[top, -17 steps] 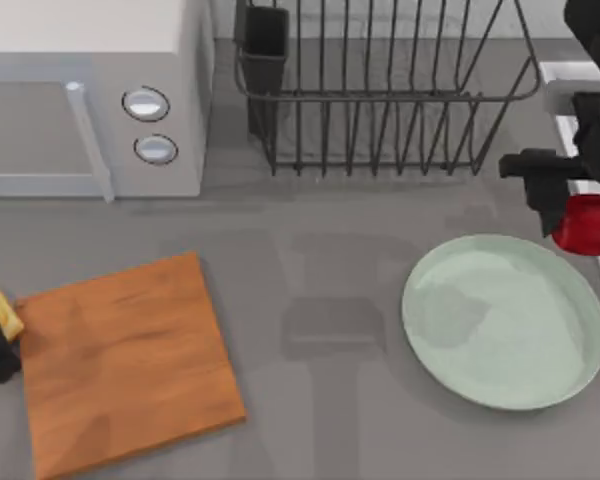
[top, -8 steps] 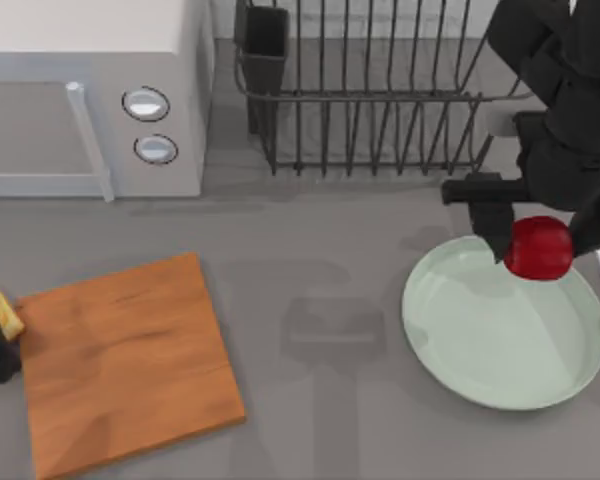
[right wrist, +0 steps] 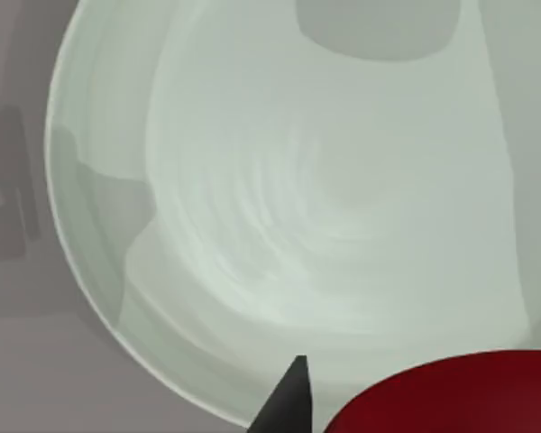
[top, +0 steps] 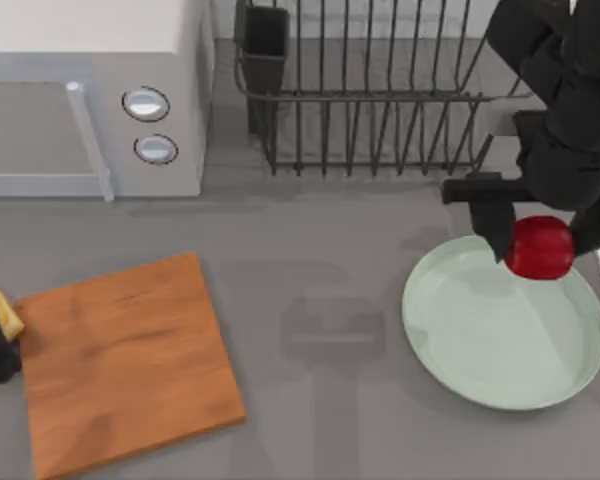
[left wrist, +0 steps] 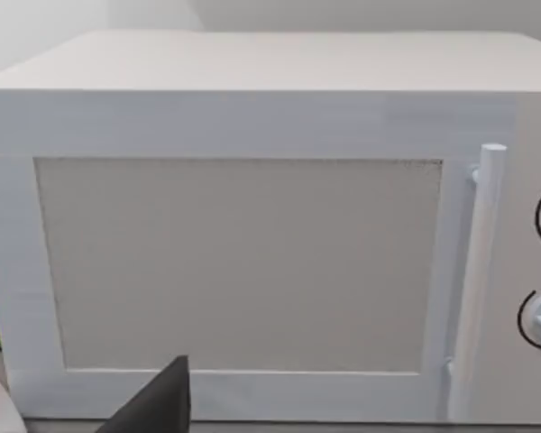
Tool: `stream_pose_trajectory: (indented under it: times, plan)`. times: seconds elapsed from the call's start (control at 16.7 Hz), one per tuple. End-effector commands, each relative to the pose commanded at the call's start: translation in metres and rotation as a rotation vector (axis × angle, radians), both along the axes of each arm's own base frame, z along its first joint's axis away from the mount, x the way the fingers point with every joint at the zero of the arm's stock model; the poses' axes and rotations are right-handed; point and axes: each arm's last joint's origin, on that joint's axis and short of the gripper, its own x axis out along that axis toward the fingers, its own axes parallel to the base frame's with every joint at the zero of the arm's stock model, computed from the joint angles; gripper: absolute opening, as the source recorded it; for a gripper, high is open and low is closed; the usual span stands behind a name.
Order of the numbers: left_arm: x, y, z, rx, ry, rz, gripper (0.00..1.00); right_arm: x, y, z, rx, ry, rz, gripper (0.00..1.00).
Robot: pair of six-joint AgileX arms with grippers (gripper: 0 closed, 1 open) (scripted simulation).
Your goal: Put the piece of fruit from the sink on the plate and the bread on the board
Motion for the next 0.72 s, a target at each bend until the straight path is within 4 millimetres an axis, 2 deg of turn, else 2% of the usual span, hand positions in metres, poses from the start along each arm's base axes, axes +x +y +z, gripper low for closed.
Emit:
stream_pose_trajectory:
  times: [0.42, 0.72]
  plan:
    - [0.0, 0.0, 0.0, 0.0, 0.0, 0.0, 1.0, 0.0, 0.0, 0.0, 0.0, 0.0, 0.0, 0.98]
    - [0.0, 0.0, 0.0, 0.0, 0.0, 0.0, 1.0, 0.0, 0.0, 0.0, 0.0, 0.0, 0.0, 1.0]
